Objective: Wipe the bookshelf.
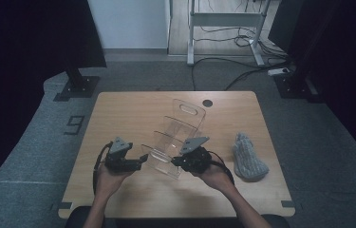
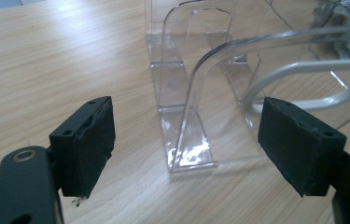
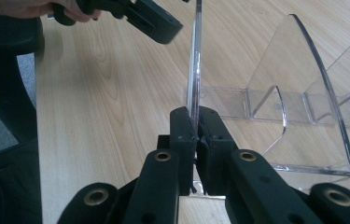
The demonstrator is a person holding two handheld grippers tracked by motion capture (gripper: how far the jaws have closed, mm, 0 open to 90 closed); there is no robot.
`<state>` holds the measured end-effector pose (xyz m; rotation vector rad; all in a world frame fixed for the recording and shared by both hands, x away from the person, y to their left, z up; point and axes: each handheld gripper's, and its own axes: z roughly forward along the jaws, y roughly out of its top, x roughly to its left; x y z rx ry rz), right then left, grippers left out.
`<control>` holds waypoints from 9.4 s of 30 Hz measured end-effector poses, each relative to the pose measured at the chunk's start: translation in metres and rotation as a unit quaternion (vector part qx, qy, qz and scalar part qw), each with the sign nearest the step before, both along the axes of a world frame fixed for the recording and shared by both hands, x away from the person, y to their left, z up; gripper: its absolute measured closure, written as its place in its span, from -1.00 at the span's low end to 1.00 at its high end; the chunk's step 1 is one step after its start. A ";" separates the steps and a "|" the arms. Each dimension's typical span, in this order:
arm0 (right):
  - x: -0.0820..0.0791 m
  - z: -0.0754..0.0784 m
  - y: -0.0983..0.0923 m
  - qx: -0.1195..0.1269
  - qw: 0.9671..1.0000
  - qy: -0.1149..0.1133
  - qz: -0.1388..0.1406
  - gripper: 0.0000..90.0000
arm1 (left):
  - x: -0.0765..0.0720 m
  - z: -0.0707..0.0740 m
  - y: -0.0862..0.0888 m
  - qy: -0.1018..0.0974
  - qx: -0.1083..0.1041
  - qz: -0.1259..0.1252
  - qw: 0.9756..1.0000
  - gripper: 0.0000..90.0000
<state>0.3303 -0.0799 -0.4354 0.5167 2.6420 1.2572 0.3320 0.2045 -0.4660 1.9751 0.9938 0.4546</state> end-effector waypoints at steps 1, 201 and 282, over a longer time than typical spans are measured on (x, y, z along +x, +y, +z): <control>-0.001 0.000 0.001 -0.001 1.000 -0.002 0.000 0.87 | 0.000 0.000 -0.001 -0.001 0.000 0.000 1.000 -0.57; 0.050 -0.035 -0.080 -0.007 0.981 0.002 -0.194 0.41 | -0.011 -0.001 0.014 0.002 0.009 -0.019 1.000 0.00; -0.021 -0.028 0.001 -0.033 0.999 0.027 -0.014 0.42 | 0.001 -0.001 0.013 0.002 0.014 0.028 1.000 -0.02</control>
